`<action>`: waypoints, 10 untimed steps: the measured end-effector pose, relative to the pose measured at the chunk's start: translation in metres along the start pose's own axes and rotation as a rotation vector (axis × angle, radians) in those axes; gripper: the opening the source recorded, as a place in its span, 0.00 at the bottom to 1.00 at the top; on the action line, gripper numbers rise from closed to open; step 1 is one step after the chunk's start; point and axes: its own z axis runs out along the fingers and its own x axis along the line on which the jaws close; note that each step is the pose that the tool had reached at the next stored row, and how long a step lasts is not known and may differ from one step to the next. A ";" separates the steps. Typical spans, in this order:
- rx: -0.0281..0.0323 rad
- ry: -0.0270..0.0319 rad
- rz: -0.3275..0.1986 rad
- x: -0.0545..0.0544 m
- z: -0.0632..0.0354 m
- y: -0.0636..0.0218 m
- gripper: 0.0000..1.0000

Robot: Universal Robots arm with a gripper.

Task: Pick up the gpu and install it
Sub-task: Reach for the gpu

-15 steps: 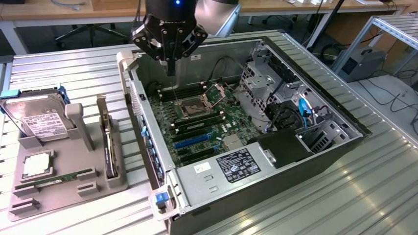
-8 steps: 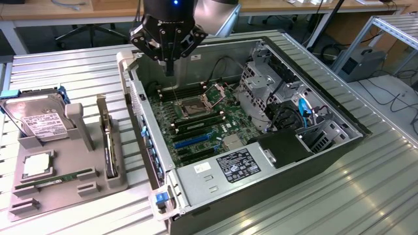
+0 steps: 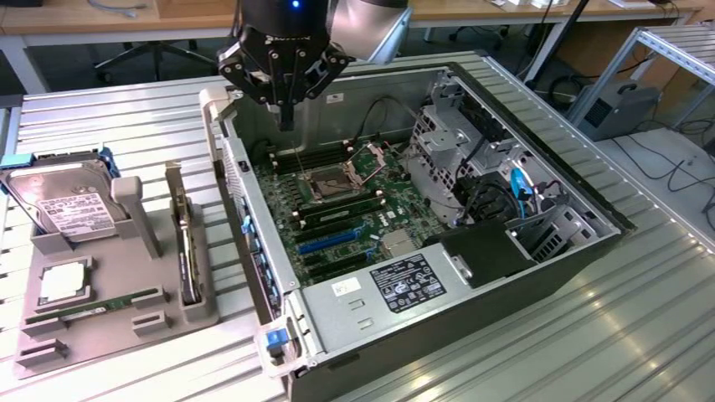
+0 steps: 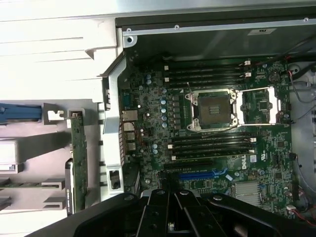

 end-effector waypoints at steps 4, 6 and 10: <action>0.0000 0.0000 0.000 0.002 -0.0001 -0.0001 0.11; 0.0000 0.0000 0.000 0.003 -0.0001 -0.0002 0.11; 0.0000 0.0000 0.000 0.005 -0.0001 -0.0004 0.11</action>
